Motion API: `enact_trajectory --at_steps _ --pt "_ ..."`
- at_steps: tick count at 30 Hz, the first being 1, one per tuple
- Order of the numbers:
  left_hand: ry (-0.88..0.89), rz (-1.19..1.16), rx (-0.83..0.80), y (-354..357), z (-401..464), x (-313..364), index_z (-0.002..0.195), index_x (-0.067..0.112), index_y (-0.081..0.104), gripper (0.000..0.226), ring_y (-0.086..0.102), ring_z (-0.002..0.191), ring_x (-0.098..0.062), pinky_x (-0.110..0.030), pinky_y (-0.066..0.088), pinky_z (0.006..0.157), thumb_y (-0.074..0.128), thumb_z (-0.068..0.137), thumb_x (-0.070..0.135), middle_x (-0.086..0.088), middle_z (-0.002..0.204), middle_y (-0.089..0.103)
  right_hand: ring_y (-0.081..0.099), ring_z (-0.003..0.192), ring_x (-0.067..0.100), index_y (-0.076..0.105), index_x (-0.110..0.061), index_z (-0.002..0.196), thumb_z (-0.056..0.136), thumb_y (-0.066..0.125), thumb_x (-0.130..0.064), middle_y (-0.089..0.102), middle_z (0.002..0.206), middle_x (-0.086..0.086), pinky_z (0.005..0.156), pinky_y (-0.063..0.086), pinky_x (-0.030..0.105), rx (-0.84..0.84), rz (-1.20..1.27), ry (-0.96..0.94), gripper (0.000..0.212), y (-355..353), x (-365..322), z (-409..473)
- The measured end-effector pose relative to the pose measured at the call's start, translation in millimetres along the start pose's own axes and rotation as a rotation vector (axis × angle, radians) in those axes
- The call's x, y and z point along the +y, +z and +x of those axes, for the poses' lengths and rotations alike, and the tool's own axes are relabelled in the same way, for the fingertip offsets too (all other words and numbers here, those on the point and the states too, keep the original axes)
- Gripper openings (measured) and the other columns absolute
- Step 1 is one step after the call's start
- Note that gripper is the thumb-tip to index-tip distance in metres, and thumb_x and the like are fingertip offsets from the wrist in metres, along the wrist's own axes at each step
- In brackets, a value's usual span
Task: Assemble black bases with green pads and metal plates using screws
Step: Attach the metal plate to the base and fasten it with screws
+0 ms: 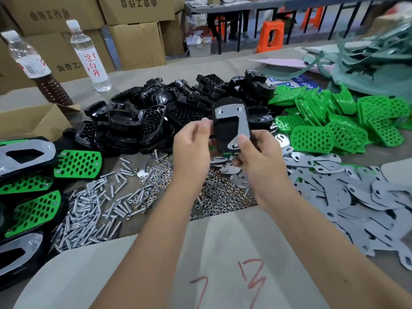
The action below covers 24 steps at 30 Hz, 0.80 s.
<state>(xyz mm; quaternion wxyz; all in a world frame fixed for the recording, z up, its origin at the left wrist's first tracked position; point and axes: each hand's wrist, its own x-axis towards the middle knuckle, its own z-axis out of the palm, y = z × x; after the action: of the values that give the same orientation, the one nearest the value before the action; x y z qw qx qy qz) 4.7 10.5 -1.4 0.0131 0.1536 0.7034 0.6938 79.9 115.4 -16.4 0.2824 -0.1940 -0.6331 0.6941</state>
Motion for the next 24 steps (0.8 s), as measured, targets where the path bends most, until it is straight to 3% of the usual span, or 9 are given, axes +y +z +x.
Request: enact_trajectory --at_steps 2,5,7,11,16,18,21,24 --pt "0.232 0.395 -0.12 19.9 2.5 -2.2 0.112 0.017 0.073 0.018 0.069 0.101 -0.022 -0.048 0.059 0.091 0.059 0.101 0.016 0.0 0.109 0.074 0.058 0.06 0.005 0.057 -0.014 0.104 0.104 0.059 -0.018 0.059 0.079 -0.003 0.061 0.053 0.029 0.134 0.072 -0.041 0.004 -18.6 -2.7 6.5" --pt "0.551 0.94 -0.396 45.1 2.6 -13.6 0.124 0.014 0.069 0.032 0.054 0.117 -0.027 -0.047 0.051 0.095 0.063 0.094 0.005 -0.001 0.126 0.067 0.05 0.05 0.003 0.052 -0.014 0.098 0.104 0.06 -0.014 0.048 0.075 0.0 0.067 0.053 0.034 0.282 0.132 -0.037 0.01 -39.5 -5.0 16.5" --pt "0.59 1.031 -0.434 50.5 3.2 -16.2 0.126 0.018 0.072 0.03 0.051 0.118 -0.026 -0.045 0.05 0.093 0.062 0.099 0.015 0.004 0.129 0.068 0.048 0.047 0.002 0.049 -0.015 0.095 0.104 0.06 -0.014 0.046 0.075 0.0 0.064 0.052 0.031 0.344 0.179 -0.016 0.015 -43.6 -4.1 20.5" --pt "0.623 1.107 -0.331 43.1 6.0 -14.7 0.108 0.017 0.077 0.019 0.053 0.103 -0.024 -0.043 0.051 0.083 0.06 0.1 0.021 0.003 0.107 0.072 0.051 0.044 0.001 0.051 -0.015 0.095 0.103 0.062 -0.018 0.049 0.077 0.0 0.07 0.052 0.04 0.364 0.145 -0.015 0.014 -41.7 -1.8 21.0" --pt "0.512 0.943 -0.068 23.0 -3.3 -3.0 0.098 0.012 0.068 0.012 0.06 0.083 -0.02 -0.037 0.049 0.068 0.058 0.101 0.007 0.001 0.094 0.065 0.054 0.047 0.002 0.055 -0.014 0.099 0.102 0.065 -0.021 0.051 0.075 -0.001 0.072 0.055 0.043 0.305 0.133 -0.015 0.013 -40.4 -3.9 18.2" --pt "0.347 0.781 0.012 16.4 -5.6 0.9 0.091 0.016 0.064 0.015 0.06 0.072 -0.015 -0.033 0.047 0.061 0.057 0.104 0.014 0.004 0.087 0.065 0.053 0.049 0.003 0.055 -0.013 0.1 0.102 0.064 -0.019 0.053 0.078 0.0 0.068 0.056 0.035 0.279 0.135 -0.019 0.012 -38.3 -5.1 16.7" --pt "0.098 0.722 -0.047 22.2 -7.8 5.2 0.091 0.02 0.065 0.019 0.063 0.068 -0.012 -0.031 0.046 0.06 0.064 0.102 0.035 0.004 0.08 0.068 0.053 0.049 0.004 0.054 -0.01 0.102 0.103 0.064 -0.018 0.055 0.086 0.002 0.067 0.058 0.036 0.279 0.111 -0.034 0.012 -33.9 -6.5 14.6" --pt "0.075 0.976 -0.17 40.2 -7.5 8.7 0.113 0.018 0.065 0.038 0.067 0.093 -0.027 -0.038 0.051 0.075 0.066 0.097 0.053 -0.005 0.105 0.067 0.053 0.047 0.004 0.053 -0.008 0.104 0.103 0.063 -0.015 0.056 0.086 0.003 0.07 0.058 0.043 0.302 0.105 -0.025 0.012 -31.2 -7.0 14.3"
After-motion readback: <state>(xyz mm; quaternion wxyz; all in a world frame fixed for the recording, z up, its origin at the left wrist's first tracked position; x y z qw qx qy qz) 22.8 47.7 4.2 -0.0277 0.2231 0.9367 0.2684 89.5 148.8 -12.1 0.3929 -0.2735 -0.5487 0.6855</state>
